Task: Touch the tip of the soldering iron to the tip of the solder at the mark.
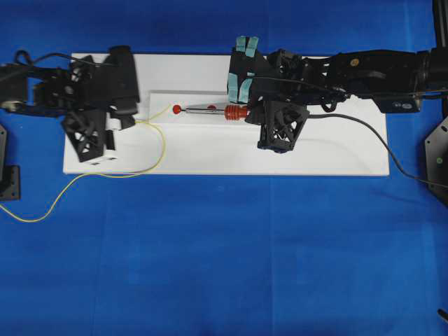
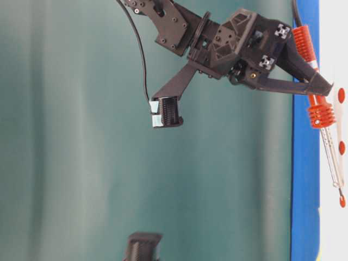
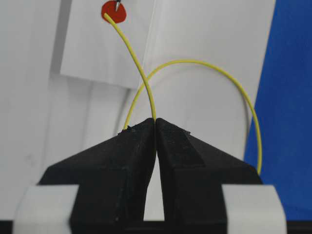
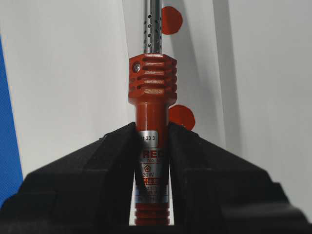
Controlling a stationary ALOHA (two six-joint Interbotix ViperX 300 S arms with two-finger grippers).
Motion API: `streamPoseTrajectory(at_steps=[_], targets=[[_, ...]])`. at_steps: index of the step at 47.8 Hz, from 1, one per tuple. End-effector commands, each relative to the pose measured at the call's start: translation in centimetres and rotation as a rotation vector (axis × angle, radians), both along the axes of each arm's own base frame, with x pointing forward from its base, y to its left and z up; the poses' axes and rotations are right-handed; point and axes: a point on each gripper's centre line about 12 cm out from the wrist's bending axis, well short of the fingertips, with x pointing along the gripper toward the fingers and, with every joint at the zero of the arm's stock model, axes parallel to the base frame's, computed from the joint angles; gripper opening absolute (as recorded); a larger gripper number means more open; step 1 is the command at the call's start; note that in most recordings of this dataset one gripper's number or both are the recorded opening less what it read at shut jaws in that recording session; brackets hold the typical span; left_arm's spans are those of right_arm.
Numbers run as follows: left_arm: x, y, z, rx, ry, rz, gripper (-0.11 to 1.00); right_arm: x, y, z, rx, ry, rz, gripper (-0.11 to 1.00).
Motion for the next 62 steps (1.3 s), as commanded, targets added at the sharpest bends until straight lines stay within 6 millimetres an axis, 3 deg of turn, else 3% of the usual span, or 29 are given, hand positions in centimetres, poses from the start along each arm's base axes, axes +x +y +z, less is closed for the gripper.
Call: streamPoseTrajectory(at_steps=[1,14,29,45,54,62], targets=[[-0.6,-0.1,1.4,0.008,-0.047,-0.001,0.02,0.7,-0.2,1.4,-0.014,-0.046,0.0,0.06],[-2.6,-0.4,2.0,0.011,-0.074,0.0,0.02,0.7,-0.2,1.3,-0.012,-0.043,0.0,0.06],[-2.5,-0.4,1.9,0.011,-0.07,0.0,0.02,0.4,-0.2,2.5,-0.022,-0.072,0.002,0.06],[-2.6,-0.3,1.9,0.01,-0.07,0.003,0.02,-2.5,-0.3,4.8,-0.052,-0.119,-0.006,0.06],[-2.6,-0.3,2.0,0.01,-0.071,0.003,0.02,-4.2,-0.1,4.9,-0.057,-0.139,-0.015,0.06],[-2.5,-0.4,1.9,0.01,-0.068,0.002,0.02,-4.5,0.1,4.9,-0.056,-0.141,-0.015,0.06]])
